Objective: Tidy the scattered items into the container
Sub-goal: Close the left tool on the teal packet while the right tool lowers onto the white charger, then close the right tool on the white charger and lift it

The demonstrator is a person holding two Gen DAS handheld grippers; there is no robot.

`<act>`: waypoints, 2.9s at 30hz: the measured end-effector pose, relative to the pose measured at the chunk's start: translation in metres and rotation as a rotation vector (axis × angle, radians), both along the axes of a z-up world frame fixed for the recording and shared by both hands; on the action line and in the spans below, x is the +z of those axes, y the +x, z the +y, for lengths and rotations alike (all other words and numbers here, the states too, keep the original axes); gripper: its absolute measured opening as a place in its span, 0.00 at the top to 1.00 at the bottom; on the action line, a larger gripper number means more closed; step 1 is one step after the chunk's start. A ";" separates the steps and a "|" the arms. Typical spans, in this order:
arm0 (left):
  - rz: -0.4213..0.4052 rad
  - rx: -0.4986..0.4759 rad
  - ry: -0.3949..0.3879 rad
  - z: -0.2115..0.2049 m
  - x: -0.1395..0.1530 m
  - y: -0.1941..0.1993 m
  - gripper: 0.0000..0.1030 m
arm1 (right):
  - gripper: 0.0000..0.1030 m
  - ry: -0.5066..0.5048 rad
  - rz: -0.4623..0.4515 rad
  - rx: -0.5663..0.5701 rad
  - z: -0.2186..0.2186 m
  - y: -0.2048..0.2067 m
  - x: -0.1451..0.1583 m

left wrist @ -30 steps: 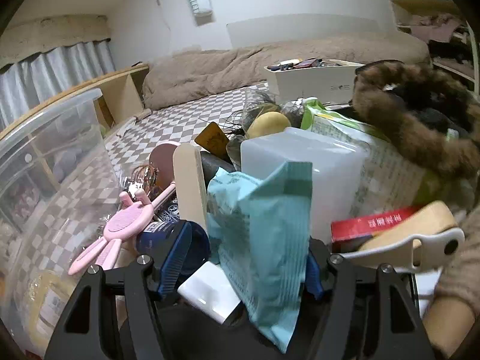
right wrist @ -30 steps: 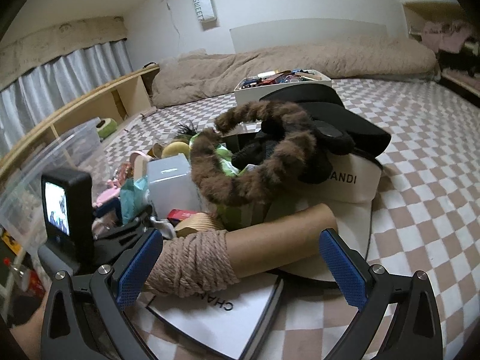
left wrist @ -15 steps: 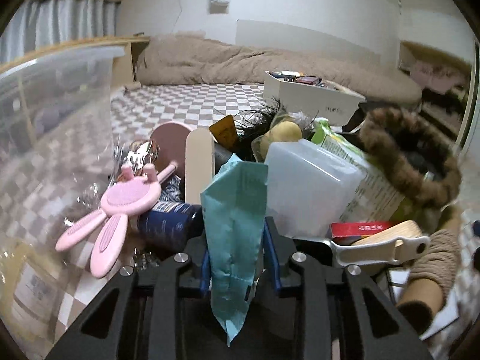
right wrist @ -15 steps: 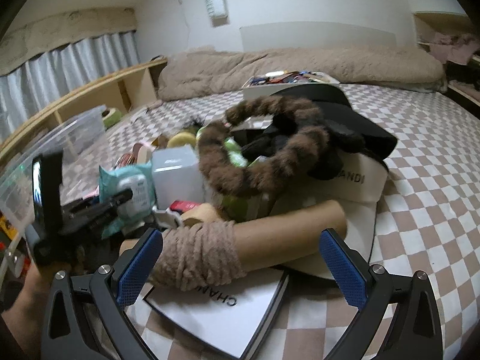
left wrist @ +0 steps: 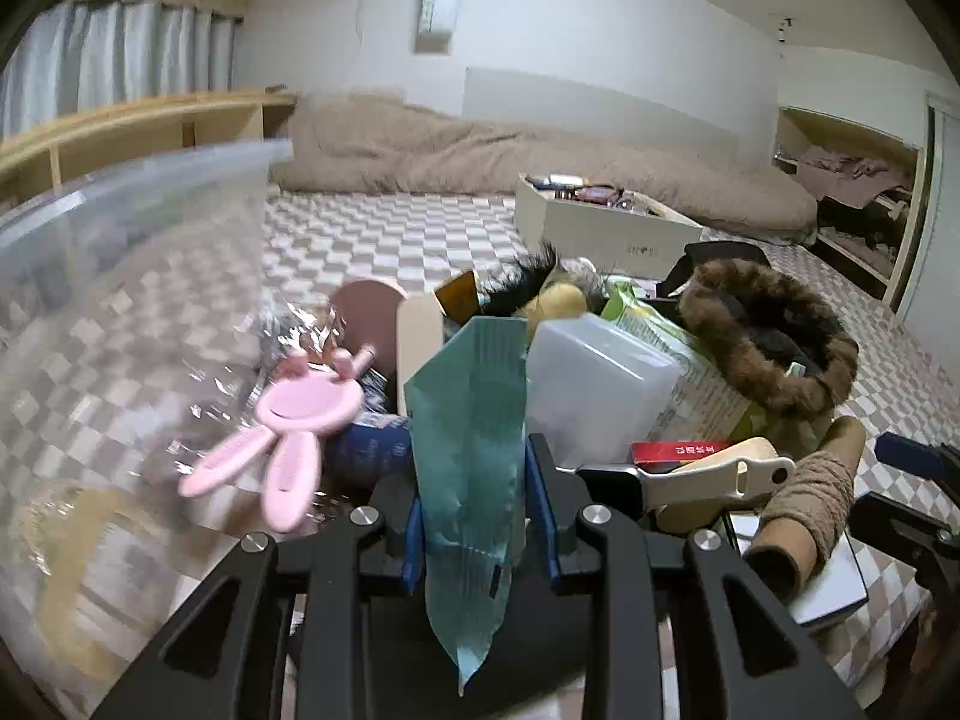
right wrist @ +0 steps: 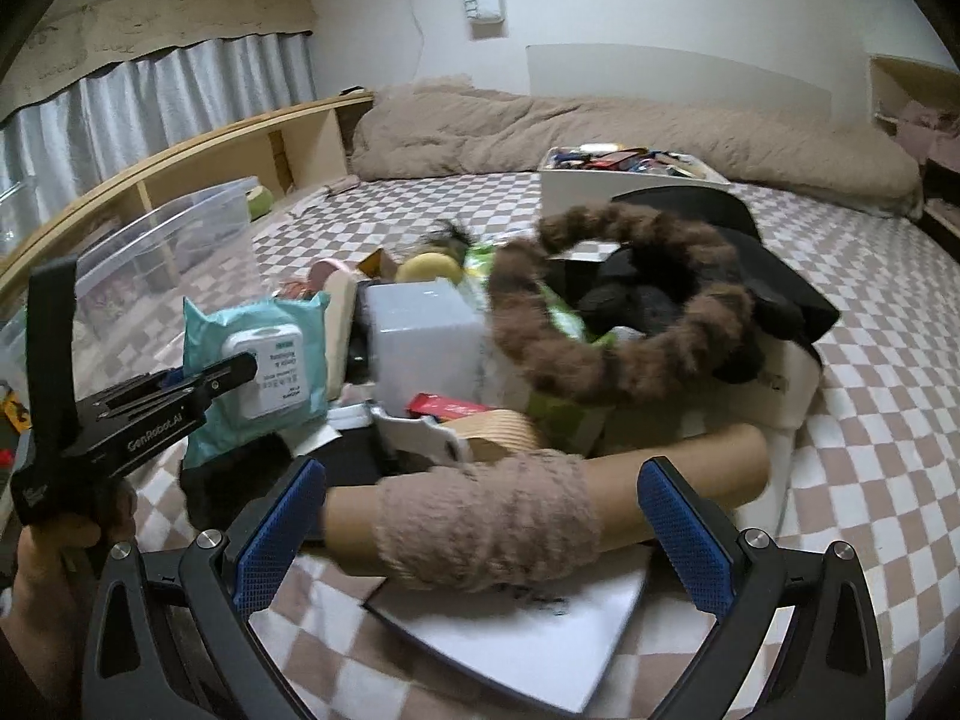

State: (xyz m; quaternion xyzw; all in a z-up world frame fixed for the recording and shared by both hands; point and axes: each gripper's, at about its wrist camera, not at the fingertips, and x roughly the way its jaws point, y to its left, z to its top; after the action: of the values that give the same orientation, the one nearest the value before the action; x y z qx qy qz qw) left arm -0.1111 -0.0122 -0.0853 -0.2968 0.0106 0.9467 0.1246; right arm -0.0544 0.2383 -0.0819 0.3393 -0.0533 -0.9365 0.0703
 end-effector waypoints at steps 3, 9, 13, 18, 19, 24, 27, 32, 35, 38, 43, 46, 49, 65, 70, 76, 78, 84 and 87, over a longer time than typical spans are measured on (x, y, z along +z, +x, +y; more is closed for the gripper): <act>0.033 0.020 -0.035 -0.009 0.004 0.011 0.72 | 0.00 0.011 0.006 0.005 -0.014 0.000 0.005; 0.054 0.065 -0.051 -0.034 0.007 0.030 0.72 | 0.00 0.043 0.024 0.111 -0.052 -0.007 0.016; 0.065 0.091 -0.083 -0.043 0.004 0.043 0.72 | 0.03 0.091 0.039 0.182 -0.078 -0.017 0.021; 0.087 0.092 -0.099 -0.047 0.001 0.052 0.75 | 0.16 0.082 -0.029 0.260 -0.105 -0.048 0.010; 0.084 0.091 -0.094 -0.049 0.000 0.052 0.75 | 0.16 0.076 -0.052 0.274 -0.110 -0.055 0.006; 0.072 0.090 -0.076 -0.055 -0.006 0.047 0.75 | 0.17 0.092 -0.181 0.331 -0.133 -0.092 -0.025; 0.067 0.076 -0.061 -0.056 -0.010 0.045 0.74 | 0.17 0.107 -0.242 0.350 -0.141 -0.108 -0.042; 0.054 0.045 -0.033 -0.054 -0.015 0.042 0.57 | 0.21 0.135 -0.317 0.364 -0.148 -0.125 -0.064; 0.031 0.038 -0.039 -0.051 -0.020 0.038 0.47 | 0.21 0.194 -0.312 0.387 -0.155 -0.127 -0.069; 0.004 0.039 -0.051 -0.047 -0.029 0.033 0.45 | 0.21 0.237 -0.311 0.417 -0.161 -0.130 -0.075; 0.007 0.044 -0.073 -0.043 -0.032 0.031 0.45 | 0.47 0.206 -0.327 0.452 -0.159 -0.139 -0.084; 0.025 0.060 -0.079 -0.045 -0.031 0.032 0.45 | 0.48 0.195 -0.319 0.454 -0.156 -0.137 -0.083; 0.050 0.081 -0.087 -0.052 -0.029 0.033 0.45 | 0.51 0.190 -0.303 0.448 -0.151 -0.131 -0.078; 0.160 0.078 -0.302 -0.041 -0.037 0.037 0.45 | 0.54 0.014 -0.156 0.386 -0.103 -0.065 0.000; 0.106 0.033 -0.311 -0.034 -0.046 0.032 0.55 | 0.54 -0.037 -0.192 0.381 -0.098 -0.040 -0.007; 0.076 0.003 -0.282 -0.031 -0.045 0.031 0.68 | 0.54 -0.090 -0.234 0.334 -0.081 -0.018 -0.022; 0.060 0.025 -0.235 -0.037 -0.042 0.029 0.69 | 0.54 -0.114 -0.239 0.322 -0.079 -0.011 -0.028; 0.010 0.064 -0.149 -0.044 -0.037 0.026 0.69 | 0.54 -0.123 -0.222 0.283 -0.078 0.001 -0.037; 0.003 0.067 -0.139 -0.043 -0.034 0.029 0.70 | 0.54 -0.144 -0.223 0.274 -0.077 0.004 -0.040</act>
State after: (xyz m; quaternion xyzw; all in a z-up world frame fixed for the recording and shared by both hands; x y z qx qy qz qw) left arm -0.0822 -0.0555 -0.1197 -0.3035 0.0667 0.9477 0.0721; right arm -0.0500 0.1613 -0.1217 0.4391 -0.0810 -0.8686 0.2148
